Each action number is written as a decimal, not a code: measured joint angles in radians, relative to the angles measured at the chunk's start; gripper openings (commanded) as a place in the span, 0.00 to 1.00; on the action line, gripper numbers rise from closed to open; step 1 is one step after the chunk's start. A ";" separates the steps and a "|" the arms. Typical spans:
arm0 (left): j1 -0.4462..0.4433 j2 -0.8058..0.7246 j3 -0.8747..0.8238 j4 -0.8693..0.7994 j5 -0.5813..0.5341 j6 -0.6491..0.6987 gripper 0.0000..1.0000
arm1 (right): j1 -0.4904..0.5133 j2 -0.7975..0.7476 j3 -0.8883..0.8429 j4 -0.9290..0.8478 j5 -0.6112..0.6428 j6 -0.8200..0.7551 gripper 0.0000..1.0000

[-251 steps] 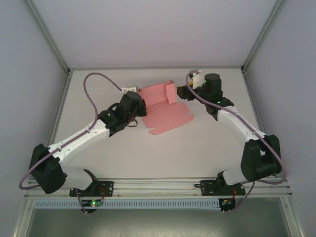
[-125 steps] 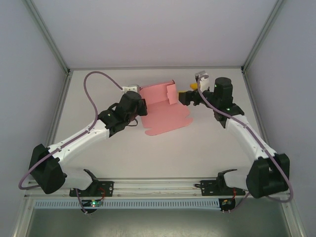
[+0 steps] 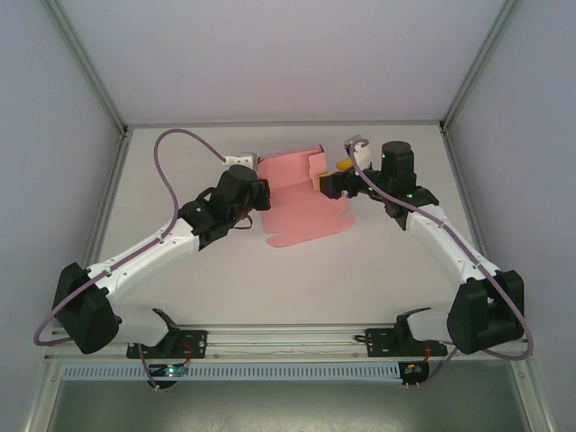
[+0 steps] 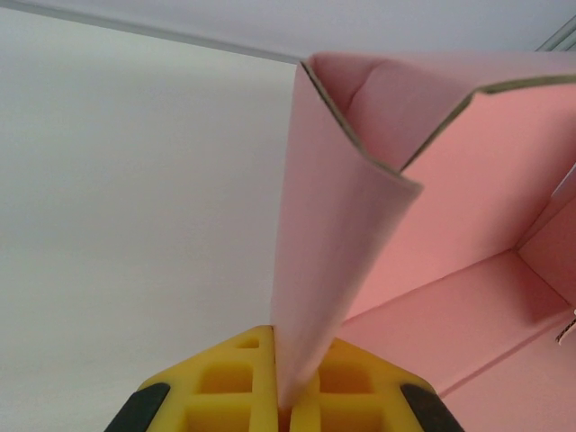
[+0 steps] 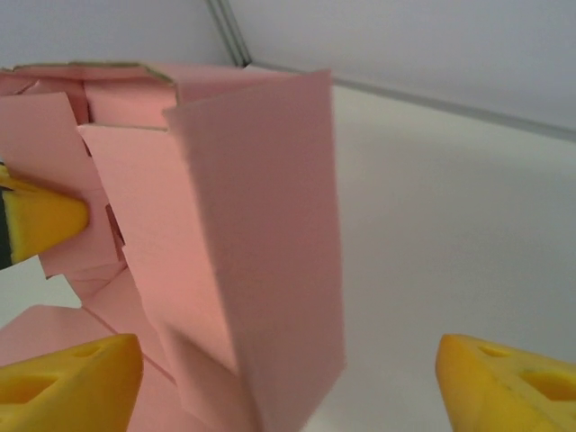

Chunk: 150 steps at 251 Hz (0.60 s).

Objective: Assemble paper box

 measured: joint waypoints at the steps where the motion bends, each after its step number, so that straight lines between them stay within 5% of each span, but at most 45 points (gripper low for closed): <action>1: 0.000 0.000 0.000 0.000 0.000 0.000 0.00 | 0.002 0.002 0.001 0.000 0.000 0.001 0.78; 52: 0.000 0.000 0.000 0.001 0.011 0.000 0.00 | 0.057 0.048 0.057 -0.029 0.074 -0.010 0.53; 77: 0.000 0.000 0.000 0.004 0.015 0.000 0.00 | 0.082 0.052 0.077 -0.049 0.171 -0.010 0.72; 150: 0.000 0.000 0.000 -0.007 -0.007 0.000 0.00 | 0.092 0.053 0.107 -0.099 0.191 -0.024 0.74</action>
